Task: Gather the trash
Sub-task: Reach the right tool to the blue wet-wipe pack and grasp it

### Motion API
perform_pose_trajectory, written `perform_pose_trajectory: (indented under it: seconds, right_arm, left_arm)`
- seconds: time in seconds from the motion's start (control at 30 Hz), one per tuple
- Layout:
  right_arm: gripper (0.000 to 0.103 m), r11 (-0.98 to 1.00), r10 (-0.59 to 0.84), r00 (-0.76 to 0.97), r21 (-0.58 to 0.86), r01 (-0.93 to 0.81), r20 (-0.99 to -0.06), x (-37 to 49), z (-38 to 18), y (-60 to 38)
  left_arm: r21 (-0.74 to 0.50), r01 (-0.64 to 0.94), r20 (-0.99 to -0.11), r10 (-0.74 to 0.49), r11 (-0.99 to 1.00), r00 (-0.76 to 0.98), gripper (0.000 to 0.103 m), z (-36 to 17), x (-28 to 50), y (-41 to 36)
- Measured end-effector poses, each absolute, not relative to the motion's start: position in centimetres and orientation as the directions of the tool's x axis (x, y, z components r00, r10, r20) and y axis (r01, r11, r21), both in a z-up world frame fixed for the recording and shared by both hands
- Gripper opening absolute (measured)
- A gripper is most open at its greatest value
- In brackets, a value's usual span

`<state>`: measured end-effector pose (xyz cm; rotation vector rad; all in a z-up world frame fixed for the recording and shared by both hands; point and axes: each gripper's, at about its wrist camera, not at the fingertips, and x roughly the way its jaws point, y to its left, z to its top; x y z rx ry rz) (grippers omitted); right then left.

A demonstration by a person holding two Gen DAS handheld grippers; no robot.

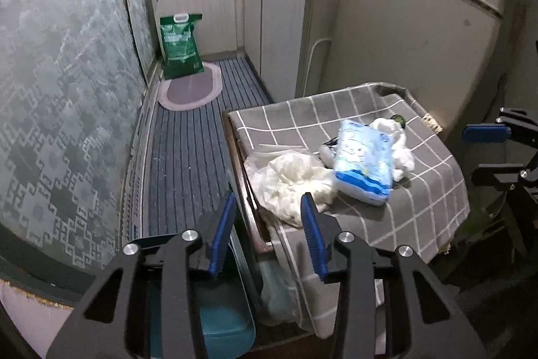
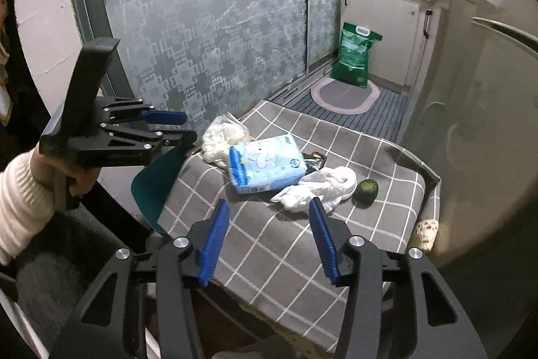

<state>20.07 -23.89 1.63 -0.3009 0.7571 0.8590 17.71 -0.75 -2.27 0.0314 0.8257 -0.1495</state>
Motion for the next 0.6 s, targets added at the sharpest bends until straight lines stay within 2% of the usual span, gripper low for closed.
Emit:
perform_pose_trajectory:
  seconds: [0.2, 0.23, 0.27, 0.3, 0.33, 0.37, 0.43, 0.5, 0.6]
  right_arm:
    - [0.049, 0.609, 0.569, 0.381, 0.062, -0.791, -0.729, 22.1, 0.9, -23.2]
    - [0.049, 0.598, 0.571, 0.368, 0.064, -0.799, -0.734, 22.4, 0.8, -22.8]
    - [0.049, 0.583, 0.570, 0.357, 0.058, -0.810, -0.740, 22.5, 0.7, -22.3]
    - [0.050, 0.574, 0.566, 0.356, 0.046, -0.817, -0.743, 22.7, 0.6, -21.8]
    - [0.053, 0.567, 0.561, 0.358, 0.031, -0.823, -0.746, 22.7, 0.4, -21.2]
    - [0.064, 0.559, 0.560, 0.356, 0.024, -0.829, -0.748, 22.7, 0.3, -20.7]
    - [0.080, 0.561, 0.558, 0.367, 0.012, -0.827, -0.744, 22.8, 0.1, -20.0]
    - [0.086, 0.560, 0.555, 0.371, 0.004, -0.829, -0.744, 23.0, -0.1, -19.4]
    - [0.091, 0.558, 0.540, 0.396, -0.036, -0.829, -0.743, 23.0, -0.5, -18.4]
  left_arm:
    - [-0.128, 0.144, -0.771, -0.190, 0.981, 0.608, 0.040, -3.4, 20.2, 0.1]
    - [-0.163, 0.147, -0.773, -0.219, 0.976, 0.595, 0.036, -3.7, 20.5, 0.4]
    - [-0.201, 0.150, -0.775, -0.251, 0.968, 0.579, 0.026, -4.1, 20.8, 0.6]
    - [-0.213, 0.150, -0.777, -0.260, 0.966, 0.573, 0.024, -4.2, 20.9, 0.7]
    - [-0.218, 0.148, -0.778, -0.263, 0.965, 0.571, 0.022, -4.4, 21.0, 0.8]
    - [-0.223, 0.152, -0.778, -0.270, 0.963, 0.567, 0.015, -4.5, 21.1, 0.8]
    - [-0.233, 0.155, -0.778, -0.280, 0.960, 0.563, 0.012, -4.6, 21.2, 0.8]
    - [-0.227, 0.153, -0.775, -0.274, 0.962, 0.570, 0.004, -4.6, 21.1, 0.8]
    - [-0.224, 0.150, -0.764, -0.269, 0.963, 0.586, 0.002, -4.2, 20.8, 0.9]
